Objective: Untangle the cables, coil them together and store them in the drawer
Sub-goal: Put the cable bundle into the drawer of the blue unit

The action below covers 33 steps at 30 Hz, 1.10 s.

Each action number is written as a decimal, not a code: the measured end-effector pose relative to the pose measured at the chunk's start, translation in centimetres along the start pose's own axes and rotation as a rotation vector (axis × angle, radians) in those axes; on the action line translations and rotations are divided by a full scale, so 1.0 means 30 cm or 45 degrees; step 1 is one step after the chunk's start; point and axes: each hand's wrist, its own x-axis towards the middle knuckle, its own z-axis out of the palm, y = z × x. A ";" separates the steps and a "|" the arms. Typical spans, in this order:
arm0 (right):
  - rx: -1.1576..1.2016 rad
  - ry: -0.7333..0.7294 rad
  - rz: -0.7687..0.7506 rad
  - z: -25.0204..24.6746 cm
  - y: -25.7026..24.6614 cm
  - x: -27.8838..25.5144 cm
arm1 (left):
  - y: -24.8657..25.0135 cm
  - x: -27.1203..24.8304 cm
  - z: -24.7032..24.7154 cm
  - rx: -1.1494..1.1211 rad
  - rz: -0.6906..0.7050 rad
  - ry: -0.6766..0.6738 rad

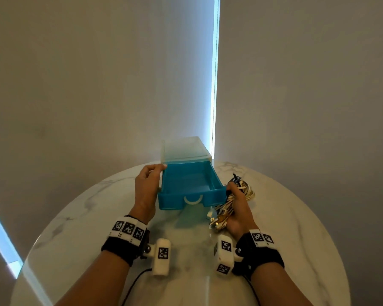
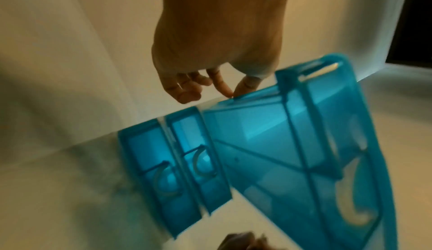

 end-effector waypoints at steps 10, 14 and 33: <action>0.000 0.019 0.035 0.003 0.004 -0.005 | -0.090 0.007 -0.053 -0.098 -0.311 -0.431; 0.011 0.094 0.036 0.013 0.010 -0.029 | -0.102 0.002 -0.059 -0.226 -0.357 -0.541; -1.931 0.322 -0.857 0.444 -0.413 -0.222 | -0.045 -0.058 -0.049 -0.518 -0.377 -0.727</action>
